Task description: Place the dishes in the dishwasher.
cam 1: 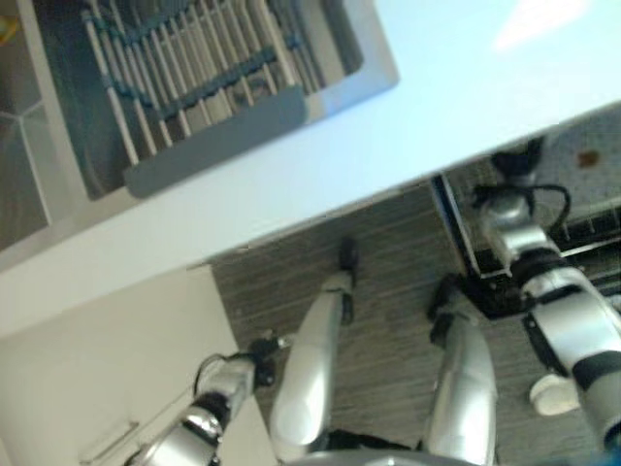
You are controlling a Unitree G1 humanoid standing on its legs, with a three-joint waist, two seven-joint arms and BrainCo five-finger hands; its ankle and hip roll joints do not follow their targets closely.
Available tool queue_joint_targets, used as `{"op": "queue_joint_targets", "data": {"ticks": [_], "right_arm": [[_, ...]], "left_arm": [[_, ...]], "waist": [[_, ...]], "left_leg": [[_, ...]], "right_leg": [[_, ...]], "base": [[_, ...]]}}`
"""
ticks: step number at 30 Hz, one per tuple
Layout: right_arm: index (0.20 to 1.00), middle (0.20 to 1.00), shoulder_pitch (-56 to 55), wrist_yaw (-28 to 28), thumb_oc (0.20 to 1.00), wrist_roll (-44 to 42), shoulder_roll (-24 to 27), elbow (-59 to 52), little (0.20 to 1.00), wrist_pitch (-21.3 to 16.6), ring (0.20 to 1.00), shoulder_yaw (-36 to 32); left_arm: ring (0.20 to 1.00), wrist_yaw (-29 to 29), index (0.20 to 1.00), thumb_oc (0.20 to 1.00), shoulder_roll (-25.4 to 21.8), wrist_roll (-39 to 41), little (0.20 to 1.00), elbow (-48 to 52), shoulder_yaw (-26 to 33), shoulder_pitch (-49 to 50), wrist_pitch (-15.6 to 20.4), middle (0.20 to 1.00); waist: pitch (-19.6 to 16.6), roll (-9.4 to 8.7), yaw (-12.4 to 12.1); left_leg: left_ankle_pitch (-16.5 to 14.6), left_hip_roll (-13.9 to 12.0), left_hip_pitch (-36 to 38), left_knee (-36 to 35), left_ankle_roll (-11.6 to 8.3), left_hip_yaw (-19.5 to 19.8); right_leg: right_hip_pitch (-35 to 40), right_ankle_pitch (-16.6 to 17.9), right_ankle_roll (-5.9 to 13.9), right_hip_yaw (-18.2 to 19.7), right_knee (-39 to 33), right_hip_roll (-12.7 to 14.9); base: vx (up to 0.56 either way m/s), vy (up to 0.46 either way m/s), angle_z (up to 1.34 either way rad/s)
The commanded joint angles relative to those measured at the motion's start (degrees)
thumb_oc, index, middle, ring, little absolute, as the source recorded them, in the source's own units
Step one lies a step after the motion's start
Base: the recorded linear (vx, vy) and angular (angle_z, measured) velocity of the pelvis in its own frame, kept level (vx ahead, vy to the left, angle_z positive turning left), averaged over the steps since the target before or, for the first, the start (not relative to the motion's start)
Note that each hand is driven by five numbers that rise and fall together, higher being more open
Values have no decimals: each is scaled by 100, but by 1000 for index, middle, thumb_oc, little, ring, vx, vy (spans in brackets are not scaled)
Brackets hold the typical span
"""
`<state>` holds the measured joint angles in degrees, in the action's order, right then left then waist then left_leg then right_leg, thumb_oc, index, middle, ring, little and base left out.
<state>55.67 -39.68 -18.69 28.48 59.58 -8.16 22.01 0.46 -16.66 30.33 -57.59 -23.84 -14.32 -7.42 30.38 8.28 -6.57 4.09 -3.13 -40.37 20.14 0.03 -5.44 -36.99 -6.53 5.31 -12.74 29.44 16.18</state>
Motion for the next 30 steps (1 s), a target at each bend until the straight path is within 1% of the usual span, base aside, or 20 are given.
{"op": "queue_joint_targets", "data": {"ticks": [1, 4, 6, 8, 9, 11, 14, 15, 17, 19, 20, 21, 22, 25, 26, 27, 28, 29, 30], "right_arm": [[1000, 1000, -150, -241, 1000, -27, -183, -324, 1000, -213, 1000, 129], [1000, 1000, -546, -526, 1000, 73, -436, -726, 1000, -209, 1000, 29], [1000, 1000, -798, -593, 1000, 85, -564, -962, 1000, -244, 1000, 24], [1000, 1000, -1249, -731, 1000, 150, -732, -1419, 1000, -378, 1000, 67], [1000, 1000, -1335, -745, 1000, 181, -756, -1513, 1000, -406, 1000, 80], [1000, 1000, -1530, -754, 1000, 303, -794, -1789, 1000, -417, 1000, 129], [1000, 1000, -1945, -663, 1000, 422, -884, -2298, 1000, -421, 1000, 262], [1000, 1000, -2114, -558, 1000, 435, -918, -2465, 1000, -475, 1000, 323], [1000, 1000, -2371, -331, 1000, 446, -956, -2701, 1000, -500, 1000, 372], [1000, 1000, -2704, -96, 1000, 444, -956, -2860, 1000, -584, 1000, 422], [1000, 1000, -3017, 163, 1000, 336, -943, -3016, 1000, -778, 1000, 441], [1000, 1000, -3181, 291, 1000, 314, -950, -3093, 1000, -851, 1000, 438], [1000, 1000, -3438, 568, 1000, 297, -946, -3219, 1000, -955, 1000, 430], [1000, 1000, -3959, 1052, 1000, 49, -928, -3529, 1000, -1065, 1000, 414], [1000, 1000, -4009, 1102, 1000, 19, -926, -3567, 1000, -1047, 1000, 407], [1000, 1000, -4304, 1339, 1000, -48, -905, -3696, 1000, -1081, 1000, 366], [1000, 1000, -4399, 1423, 1000, -75, -884, -3760, 1000, -1084, 1000, 357], [1000, 1000, -4584, 1573, 1000, -124, -848, -3895, 1000, -1096, 1000, 322], [1000, 1000, -4733, 1709, 1000, -166, -809, -4035, 1000, -1112, 1000, 268]], "left_arm": [[1000, 27, 1000, 1000, 36, -36, 1000, -297, -59, 356, 50, 1000], [1000, 74, 1000, 1000, 83, -41, 1000, -432, 32, 396, 74, 1000], [1000, 92, 1000, 1000, 92, -44, 1000, -475, 95, 417, 31, 1000], [1000, 121, 1000, 1000, 106, -53, 1000, -627, 214, 484, 52, 1000], [1000, 143, 1000, 1000, 117, -48, 1000, -669, 239, 487, 57, 1000], [1000, 182, 1000, 1000, 126, -13, 1000, -747, 283, 505, 92, 1000], [1000, 283, 1000, 1000, 160, -51, 1000, -898, 424, 503, 108, 1000], [1000, 316, 1000, 1000, 163, -52, 1000, -959, 496, 472, 83, 1000], [1000, 354, 1000, 1000, 182, -59, 1000, -1027, 577, 503, 55, 1000], [1000, 405, 1000, 1000, 219, -92, 1000, -1069, 649, 573, 28, 1000], [1000, 459, 1000, 1000, 257, -141, 1000, -1120, 714, 668, 37, 1000], [1000, 484, 1000, 1000, 285, -172, 1000, -1145, 745, 718, 26, 1000], [1000, 510, 1000, 1000, 329, -226, 1000, -1188, 806, 785, -10, 1000], [1000, 469, 1000, 1000, 382, -374, 1000, -1271, 931, 892, -99, 1000], [1000, 462, 1000, 1000, 392, -387, 1000, -1278, 939, 904, -99, 1000], [1000, 442, 1000, 1000, 450, -384, 1000, -1331, 976, 934, -127, 1000], [1000, 418, 1000, 1000, 470, -372, 1000, -1352, 987, 937, -123, 1000], [1000, 340, 1000, 1000, 510, -374, 1000, -1366, 1000, 949, -89, 1000], [1000, 147, 1000, 1000, 548, -377, 1000, -1374, 1005, 973, -29, 1000]], "waist": [[-59, 76, -209], [-59, -32, -108], [-59, -99, -52], [-59, -247, 69], [-59, -278, 97], [-59, -352, 165], [-59, -539, 285], [-59, -580, 334], [-100, -651, 410], [-309, -721, 478], [-532, -795, 537], [-657, -829, 569], [-867, -875, 622], [-1270, -943, 766], [-1309, -949, 783], [-1511, -970, 886], [-1583, -977, 923], [-1711, -983, 999], [-1810, -988, 1079]], "left_leg": [[-474, 249, 351, -196, 151, -161], [-515, 193, 677, -274, 139, -229], [-532, 157, 851, -279, 132, -249], [-584, 65, 1274, -295, 101, -289], [-600, 41, 1369, -295, 91, -294], [-650, -9, 1588, -295, 69, -314], [-768, -69, 2070, -295, 42, -333], [-702, -150, 2196, -295, 61, -362], [-764, -215, 2450, -295, 32, -364], [-824, -272, 2561, -295, -11, -375], [-871, -308, 2636, -295, -53, -384], [-895, -333, 2675, -295, -83, -394], [-943, -376, 2733, -295, -117, -419], [-982, -492, 2838, -295, -186, -521], [-984, -504, 2848, -295, -193, -531], [-1017, -563, 2902, -295, -229, -597], [-1025, -580, 2913, -295, -241, -612], [-1048, -615, 2963, -295, -262, -650], [-1073, -650, 3027, -295, -273, -708]], "right_leg": [[-8, -53, -172, 128, 312, -428], [333, -14, -171, 135, 91, -453], [512, 11, -168, 151, 8, -451], [975, 86, -127, 179, -274, -458], [1083, 106, -116, 187, -344, -465], [1340, 148, -87, 204, -518, -462], [1898, 215, -29, 211, -820, -452], [2096, 371, -72, 175, -1001, -497], [2425, 391, -60, 181, -1169, -528], [2560, 359, -35, 208, -1225, -541], [2634, 314, -4, 256, -1225, -549], [2675, 288, 15, 274, -1225, -556], [2738, 253, 49, 290, -1225, -559], [2824, 229, 102, 323, -1225, -559], [2832, 226, 105, 329, -1225, -562], [2875, 185, 115, 371, -1225, -579], [2885, 169, 115, 395, -1225, -594], [2913, 140, 117, 424, -1225, -608], [2928, 128, 121, 447, -1225, -608]], "base": [[-3, -4, -15], [12, -11, -12], [23, -23, -16], [27, -37, -11], [15, -30, -5], [5, -21, -11], [13, -50, -11], [-10, -60, -22], [39, -55, -12], [103, -60, -7], [124, -72, -7], [137, -85, -1], [100, -69, -5], [89, -42, -15], [96, -21, -20], [62, -12, -23], [75, -13, -16], [48, -12, -24], [52, -7, -26]]}}
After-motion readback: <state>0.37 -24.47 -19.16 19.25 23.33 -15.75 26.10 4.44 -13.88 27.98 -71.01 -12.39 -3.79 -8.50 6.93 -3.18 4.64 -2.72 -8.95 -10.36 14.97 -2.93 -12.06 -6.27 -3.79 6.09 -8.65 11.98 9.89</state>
